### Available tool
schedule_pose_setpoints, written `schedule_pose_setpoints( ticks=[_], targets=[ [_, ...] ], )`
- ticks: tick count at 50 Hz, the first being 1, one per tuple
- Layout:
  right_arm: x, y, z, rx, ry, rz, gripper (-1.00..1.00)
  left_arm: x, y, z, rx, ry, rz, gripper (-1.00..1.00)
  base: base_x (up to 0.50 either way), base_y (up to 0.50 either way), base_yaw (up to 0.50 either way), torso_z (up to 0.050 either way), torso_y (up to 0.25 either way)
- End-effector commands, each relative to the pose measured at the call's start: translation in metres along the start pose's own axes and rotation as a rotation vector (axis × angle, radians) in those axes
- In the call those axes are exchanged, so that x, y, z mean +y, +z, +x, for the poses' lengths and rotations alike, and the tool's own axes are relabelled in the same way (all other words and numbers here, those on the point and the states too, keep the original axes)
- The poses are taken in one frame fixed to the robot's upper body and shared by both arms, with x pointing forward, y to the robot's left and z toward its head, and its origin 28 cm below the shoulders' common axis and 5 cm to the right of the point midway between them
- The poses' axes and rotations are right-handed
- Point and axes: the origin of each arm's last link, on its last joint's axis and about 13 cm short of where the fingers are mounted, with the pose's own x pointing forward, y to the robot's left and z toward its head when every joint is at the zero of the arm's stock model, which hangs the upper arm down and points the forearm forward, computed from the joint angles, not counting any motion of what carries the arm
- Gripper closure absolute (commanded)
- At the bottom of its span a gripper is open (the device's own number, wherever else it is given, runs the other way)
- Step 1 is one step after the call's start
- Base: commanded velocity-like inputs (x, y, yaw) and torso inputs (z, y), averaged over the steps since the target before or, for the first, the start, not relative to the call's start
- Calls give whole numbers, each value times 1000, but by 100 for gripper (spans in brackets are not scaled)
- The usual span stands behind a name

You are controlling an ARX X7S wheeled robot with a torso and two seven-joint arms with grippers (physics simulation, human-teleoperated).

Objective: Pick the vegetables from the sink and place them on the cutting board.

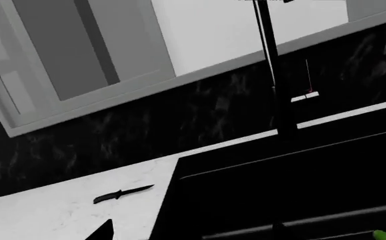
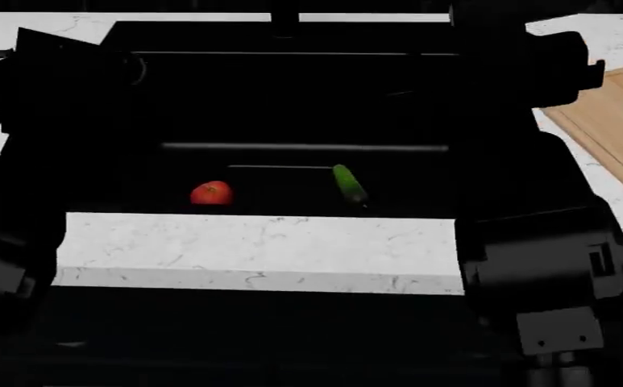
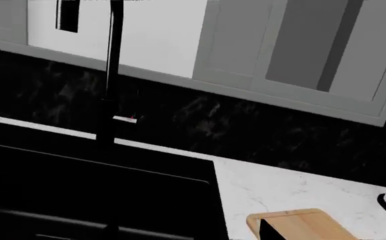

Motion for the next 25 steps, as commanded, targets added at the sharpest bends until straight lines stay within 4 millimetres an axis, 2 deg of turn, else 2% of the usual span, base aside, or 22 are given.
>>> schedule_pose_setpoints(
  ticks=[1,5,7,14,20,25],
  targets=[
    [-17,16,38,120,-49,-136,-100,3,22,25,60,36,29,-100,500,0,0,50,0],
    [-19,20,35,113,-19,-148,-100,9,21,26,54,33,93,-100,500,0,0,0,0],
    [-20,19,32,117,-23,-204,-100,15,20,27,25,52,56,-100,500,0,0,0,0],
    [-22,21,27,120,-28,-200,-100,23,17,27,49,80,35,-100,500,0,0,0,0],
    [-23,21,25,123,-8,-220,-100,26,21,28,50,73,49,-100,500,0,0,0,0],
    [-30,25,18,136,-7,-269,-100,39,19,28,61,96,86,-100,500,0,0,0,0]
  ],
)
